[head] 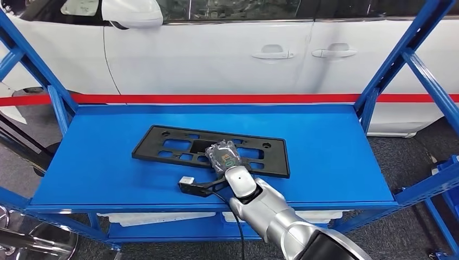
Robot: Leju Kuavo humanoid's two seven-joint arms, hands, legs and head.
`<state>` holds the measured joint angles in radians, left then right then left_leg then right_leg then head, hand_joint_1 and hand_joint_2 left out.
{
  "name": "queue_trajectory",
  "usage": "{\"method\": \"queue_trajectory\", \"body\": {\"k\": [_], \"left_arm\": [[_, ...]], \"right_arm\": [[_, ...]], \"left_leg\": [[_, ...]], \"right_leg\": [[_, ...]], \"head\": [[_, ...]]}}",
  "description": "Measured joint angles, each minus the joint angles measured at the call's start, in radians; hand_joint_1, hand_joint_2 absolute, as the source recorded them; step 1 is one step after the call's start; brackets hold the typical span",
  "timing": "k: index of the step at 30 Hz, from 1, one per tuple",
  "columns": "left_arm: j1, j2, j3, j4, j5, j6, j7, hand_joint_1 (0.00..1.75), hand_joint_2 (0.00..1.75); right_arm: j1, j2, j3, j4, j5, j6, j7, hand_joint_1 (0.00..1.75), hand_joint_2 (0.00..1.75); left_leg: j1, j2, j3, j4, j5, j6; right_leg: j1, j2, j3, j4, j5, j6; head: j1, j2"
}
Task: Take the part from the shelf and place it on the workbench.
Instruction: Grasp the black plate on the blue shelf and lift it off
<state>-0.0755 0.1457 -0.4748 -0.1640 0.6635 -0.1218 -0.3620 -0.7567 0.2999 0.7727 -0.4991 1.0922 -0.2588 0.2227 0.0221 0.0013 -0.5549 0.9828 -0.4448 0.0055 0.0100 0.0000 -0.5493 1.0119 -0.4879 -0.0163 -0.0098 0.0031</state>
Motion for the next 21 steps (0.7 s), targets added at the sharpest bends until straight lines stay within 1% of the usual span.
{"method": "queue_trajectory", "body": {"k": [1,2,3,4,5,6,7,8,9,10,11,12,13,14,15,16,17,19,20,21], "left_arm": [[0.001,0.001,0.000,0.000,0.000,-0.006,-0.006,0.00,0.00],[0.002,0.003,0.000,0.000,0.001,-0.011,-0.011,0.00,0.44],[0.004,0.005,0.000,0.000,0.001,-0.013,-0.014,0.00,0.87],[0.005,0.006,0.000,0.000,0.003,-0.015,-0.016,0.00,1.31],[0.008,0.006,0.000,0.000,0.004,-0.016,-0.017,0.00,1.75],[0.010,0.007,0.000,0.000,0.006,-0.016,-0.018,0.00,1.75],[0.012,0.007,0.001,0.000,0.010,-0.017,-0.019,0.00,1.75],[0.014,0.007,0.001,0.000,0.013,-0.017,-0.020,0.00,1.75],[0.016,0.006,0.002,0.000,0.017,-0.017,-0.022,0.00,1.75],[0.018,0.006,0.003,0.000,0.022,-0.017,-0.027,0.00,1.75],[0.021,0.005,0.005,0.000,0.027,-0.017,-0.033,0.00,1.75],[0.025,0.005,0.008,0.000,0.032,-0.016,-0.040,0.00,1.75],[0.029,0.005,0.010,0.000,0.037,-0.017,-0.046,0.00,1.75],[0.033,0.006,0.013,0.000,0.042,-0.018,-0.052,0.00,1.75],[0.037,0.006,0.016,0.000,0.049,-0.022,-0.058,0.00,1.75],[0.041,0.006,0.020,0.000,0.057,-0.030,-0.066,0.00,1.75],[0.044,0.007,0.024,0.000,0.068,-0.041,-0.074,0.00,1.75],[0.049,0.008,0.034,0.000,0.091,-0.064,-0.093,0.00,1.75],[0.051,0.008,0.040,0.000,0.101,-0.074,-0.103,0.00,1.75],[0.053,0.008,0.046,0.000,0.110,-0.083,-0.113,0.00,1.75]], "right_arm": [[-0.002,-0.004,-0.022,-0.002,-0.033,0.007,-0.019,1.75,1.75],[-0.004,-0.008,-0.043,-0.004,-0.058,0.014,-0.035,1.75,1.75],[-0.005,-0.013,-0.062,-0.005,-0.074,0.020,-0.045,1.75,1.75],[-0.006,-0.018,-0.076,-0.006,-0.083,0.024,-0.051,1.75,1.75],[-0.006,-0.021,-0.087,-0.007,-0.089,0.025,-0.057,1.75,1.75],[-0.006,-0.024,-0.095,-0.008,-0.097,0.026,-0.063,1.75,1.75],[-0.006,-0.026,-0.103,-0.012,-0.110,0.025,-0.073,1.75,1.75],[-0.008,-0.027,-0.112,-0.019,-0.127,0.023,-0.086,1.75,1.75],[-0.009,-0.030,-0.120,-0.030,-0.147,0.018,-0.101,1.75,1.75],[-0.007,-0.034,-0.128,-0.047,-0.172,0.008,-0.122,1.75,1.75],[-0.001,-0.039,-0.136,-0.071,-0.201,-0.009,-0.150,1.75,1.75],[0.010,-0.047,-0.143,-0.103,-0.237,-0.030,-0.188,1.75,1.75],[0.026,-0.059,-0.153,-0.151,-0.288,-0.055,-0.242,1.75,1.75],[0.048,-0.074,-0.164,-0.209,-0.352,-0.076,-0.304,1.75,1.75],[0.074,-0.090,-0.176,-0.277,-0.427,-0.091,-0.369,1.75,1.75],[0.104,-0.107,-0.191,-0.356,-0.513,-0.099,-0.435,1.75,1.75],[0.139,-0.123,-0.207,-0.439,-0.599,-0.099,-0.491,1.75,1.75],[0.220,-0.160,-0.236,-0.619,-0.763,-0.076,-0.586,1.75,1.75],[0.266,-0.181,-0.250,-0.711,-0.831,-0.052,-0.625,1.75,1.75],[0.313,-0.203,-0.262,-0.802,-0.891,-0.024,-0.662,1.75,1.75]], "left_leg": [[0.002,0.001,0.000,-0.002,0.002,0.006],[0.002,0.003,-0.002,-0.002,0.003,0.011],[0.002,0.003,-0.004,-0.002,0.003,0.014],[0.002,0.004,-0.005,-0.002,0.004,0.016],[0.001,0.003,-0.006,-0.001,0.004,0.016],[0.001,0.002,-0.006,-0.001,0.004,0.017],[0.000,0.001,-0.004,-0.001,0.005,0.017],[0.000,-0.001,-0.002,-0.002,0.005,0.016],[-0.001,-0.002,0.000,-0.002,0.005,0.015],[0.000,-0.003,0.001,-0.003,0.006,0.011],[0.002,-0.003,0.001,-0.004,0.007,0.006],[0.005,-0.003,0.002,-0.005,0.008,0.000],[0.006,-0.002,0.004,-0.007,0.009,-0.007],[0.008,-0.001,0.005,-0.007,0.008,-0.011],[0.008,0.000,0.004,0.000,0.000,-0.015],[0.007,0.000,-0.006,0.026,-0.021,-0.017],[0.007,0.000,-0.026,0.073,-0.052,-0.019],[0.008,-0.001,-0.085,0.204,-0.122,-0.025],[0.009,-0.001,-0.107,0.252,-0.139,-0.029],[0.010,0.000,-0.115,0.268,-0.136,-0.033]], "right_leg": [[-0.002,0.000,-0.015,0.035,-0.024,0.006],[-0.005,0.001,-0.040,0.093,-0.057,0.012],[-0.007,0.000,-0.074,0.163,-0.093,0.017],[-0.010,0.000,-0.104,0.229,-0.119,0.020],[-0.012,0.000,-0.123,0.269,-0.129,0.022],[-0.013,0.000,-0.123,0.270,-0.117,0.021],[-0.013,0.000,-0.102,0.230,-0.088,0.017],[-0.010,0.000,-0.066,0.160,-0.051,0.009],[-0.006,0.000,-0.028,0.083,-0.021,-0.003],[-0.001,-0.003,0.002,0.022,0.001,-0.014],[0.005,-0.005,0.019,-0.016,0.011,-0.023],[0.009,-0.006,0.024,-0.031,0.011,-0.029],[0.012,-0.006,0.025,-0.035,0.014,-0.033],[0.009,-0.006,0.031,-0.046,0.021,-0.034],[0.005,-0.005,0.038,-0.060,0.028,-0.036],[0.001,-0.004,0.043,-0.074,0.037,-0.036],[-0.003,-0.005,0.046,-0.083,0.044,-0.035],[-0.004,-0.005,0.039,-0.081,0.046,-0.035],[-0.005,-0.005,0.034,-0.076,0.044,-0.033],[-0.007,-0.006,0.028,-0.068,0.041,-0.030]], "head": [[0.000,0.000],[0.000,0.000],[0.000,0.000],[0.000,0.000],[0.000,0.000],[0.000,0.000],[0.000,0.000],[0.000,0.000],[0.000,0.000],[0.000,0.000],[0.000,0.000],[0.000,0.000],[0.000,0.000],[0.000,0.000],[0.000,0.000],[0.000,0.000],[0.000,0.000],[0.000,0.000],[0.000,0.000],[0.000,0.000]]}}
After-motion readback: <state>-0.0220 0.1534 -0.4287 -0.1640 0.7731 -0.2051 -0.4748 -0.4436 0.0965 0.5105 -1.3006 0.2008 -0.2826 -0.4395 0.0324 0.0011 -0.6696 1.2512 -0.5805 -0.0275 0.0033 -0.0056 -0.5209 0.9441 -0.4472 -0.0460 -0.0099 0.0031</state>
